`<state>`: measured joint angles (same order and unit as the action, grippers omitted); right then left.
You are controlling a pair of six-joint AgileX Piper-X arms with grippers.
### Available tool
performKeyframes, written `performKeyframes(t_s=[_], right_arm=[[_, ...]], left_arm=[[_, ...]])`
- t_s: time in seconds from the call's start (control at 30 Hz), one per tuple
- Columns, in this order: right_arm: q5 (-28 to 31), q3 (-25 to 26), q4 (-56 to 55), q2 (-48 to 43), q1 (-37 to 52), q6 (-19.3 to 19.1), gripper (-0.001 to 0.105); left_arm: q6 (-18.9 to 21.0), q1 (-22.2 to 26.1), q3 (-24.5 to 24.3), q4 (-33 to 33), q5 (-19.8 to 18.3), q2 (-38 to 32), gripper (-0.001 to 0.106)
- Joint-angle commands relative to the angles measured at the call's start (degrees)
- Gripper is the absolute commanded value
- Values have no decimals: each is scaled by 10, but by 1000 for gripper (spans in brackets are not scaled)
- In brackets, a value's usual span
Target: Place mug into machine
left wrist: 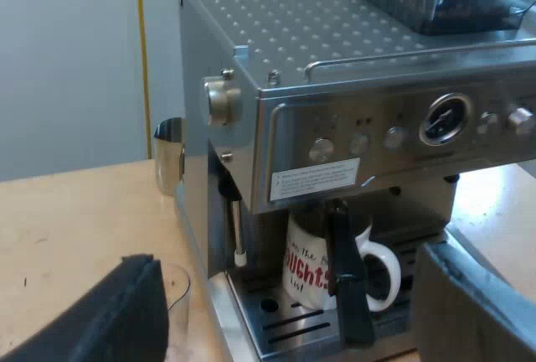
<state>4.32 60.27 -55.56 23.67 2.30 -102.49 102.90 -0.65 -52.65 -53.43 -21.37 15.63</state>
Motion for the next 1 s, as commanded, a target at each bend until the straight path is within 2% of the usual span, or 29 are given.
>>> performKeyframes(t_s=[0.03, 0.2, 0.53, 0.63, 0.8, 0.87, 1.0], right_arm=[[-3, 2, 0, -37, 4, -8, 68], [-3, 2, 0, -99, 4, -14, 68], [-3, 2, -35, -194, 4, -25, 68], [-3, 3, -53, -212, 4, -28, 68], [-3, -3, -78, -252, 4, -32, 68], [-3, -14, -86, -271, 4, -32, 68], [-4, -21, -113, -269, 4, -31, 68]], left_arm=[[2, -3, -3, 6, -2, -22, 63], [2, -3, -3, 6, 4, -62, 63], [2, -3, -3, 6, 97, -140, 63], [2, -3, -3, 6, 106, -152, 63], [2, -3, -4, -52, 110, -185, 63], [2, -3, -4, -93, 123, -188, 63], [2, -3, -4, -123, 147, -188, 63]])
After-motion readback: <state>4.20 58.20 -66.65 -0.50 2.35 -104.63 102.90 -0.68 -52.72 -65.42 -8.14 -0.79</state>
